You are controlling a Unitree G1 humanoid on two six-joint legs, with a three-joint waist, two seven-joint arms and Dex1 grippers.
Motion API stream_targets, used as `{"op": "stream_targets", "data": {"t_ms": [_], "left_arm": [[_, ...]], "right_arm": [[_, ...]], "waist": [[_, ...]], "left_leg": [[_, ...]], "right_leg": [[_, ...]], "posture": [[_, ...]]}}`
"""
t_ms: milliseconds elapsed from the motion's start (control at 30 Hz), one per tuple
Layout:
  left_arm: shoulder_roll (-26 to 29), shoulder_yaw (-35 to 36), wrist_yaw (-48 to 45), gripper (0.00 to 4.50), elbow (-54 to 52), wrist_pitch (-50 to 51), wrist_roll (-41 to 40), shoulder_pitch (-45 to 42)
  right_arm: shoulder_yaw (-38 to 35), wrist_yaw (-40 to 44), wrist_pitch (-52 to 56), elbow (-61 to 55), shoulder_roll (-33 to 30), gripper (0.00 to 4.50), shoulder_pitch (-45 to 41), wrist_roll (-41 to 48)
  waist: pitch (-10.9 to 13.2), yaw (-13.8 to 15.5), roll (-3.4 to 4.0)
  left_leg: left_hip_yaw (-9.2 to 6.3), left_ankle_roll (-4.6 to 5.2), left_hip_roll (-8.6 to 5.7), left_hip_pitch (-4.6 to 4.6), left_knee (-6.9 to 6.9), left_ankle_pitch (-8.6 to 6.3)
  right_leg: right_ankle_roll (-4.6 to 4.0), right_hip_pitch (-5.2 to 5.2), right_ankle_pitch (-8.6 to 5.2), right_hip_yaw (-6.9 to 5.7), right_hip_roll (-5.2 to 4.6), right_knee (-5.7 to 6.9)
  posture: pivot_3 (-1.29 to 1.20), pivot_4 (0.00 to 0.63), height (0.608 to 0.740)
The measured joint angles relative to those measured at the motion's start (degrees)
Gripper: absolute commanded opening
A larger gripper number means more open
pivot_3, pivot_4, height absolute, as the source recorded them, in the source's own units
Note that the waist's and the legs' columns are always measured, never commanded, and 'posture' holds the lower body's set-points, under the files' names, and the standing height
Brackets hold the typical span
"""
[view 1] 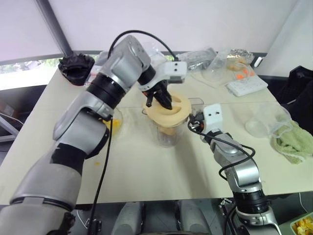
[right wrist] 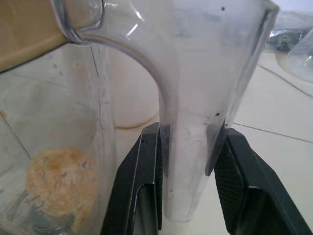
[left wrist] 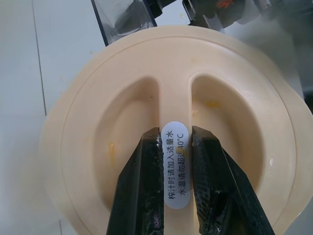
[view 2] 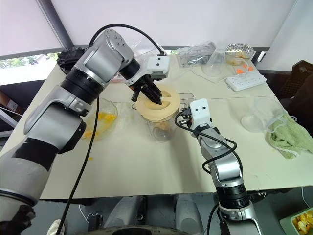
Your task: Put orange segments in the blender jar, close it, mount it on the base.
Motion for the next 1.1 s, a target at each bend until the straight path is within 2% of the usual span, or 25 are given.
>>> {"op": "stream_targets", "data": {"t_ms": [400,700,967,1000,1100], "left_arm": [[-0.5,2.0,6.4,0.21,-5.1,20.8,0.2,0.1],[-1.0,5.3,10.2,0.21,-6.5,26.5,-1.4,0.6],[-0.3,8.1,16.0,4.17,-8.4,29.5,-3.6,1.6],[-0.1,9.0,16.2,4.41,-9.1,29.4,-4.3,1.6],[0.7,10.8,19.4,4.41,-9.8,29.1,-5.4,2.8]], "right_arm": [[0.2,0.4,-1.7,1.6,-0.2,0.87,-1.3,-1.5],[0.0,0.7,-3.3,2.2,-1.1,0.87,-2.3,-2.8],[-0.1,1.9,-5.3,2.2,-1.3,0.88,-2.4,-3.9],[-0.4,1.8,-5.2,2.5,-1.3,0.88,-2.4,-4.0],[-0.4,2.6,-6.2,2.2,-1.8,0.88,-2.4,-4.6]], "waist": [[0.0,0.1,0.01],[0.0,0.1,0.0],[0.1,0.0,0.0],[0.1,0.1,0.0],[0.1,-0.2,-0.05]], "left_leg": [[-0.09,0.0,-0.04,-0.03,-0.05,0.0],[-0.16,0.0,-0.07,-0.33,-0.16,0.0],[-0.16,0.0,-0.08,-0.72,-0.19,0.0],[-0.17,0.0,-0.09,-0.74,-0.19,0.0],[-0.16,0.0,-0.09,-0.78,-0.19,0.0]], "right_leg": [[0.07,0.0,-0.05,-0.03,-0.02,-0.05],[0.12,-0.32,-0.07,-0.07,-0.01,-0.04],[0.29,-0.74,0.03,-0.09,0.03,0.06],[0.29,-0.75,0.03,-0.1,0.02,0.05],[0.27,-0.81,0.02,-0.08,0.01,0.06]], "posture": [[0.0,0.15,0.74],[0.0,0.15,0.74],[0.0,0.15,0.74],[0.0,0.15,0.74],[0.0,0.15,0.74]]}}
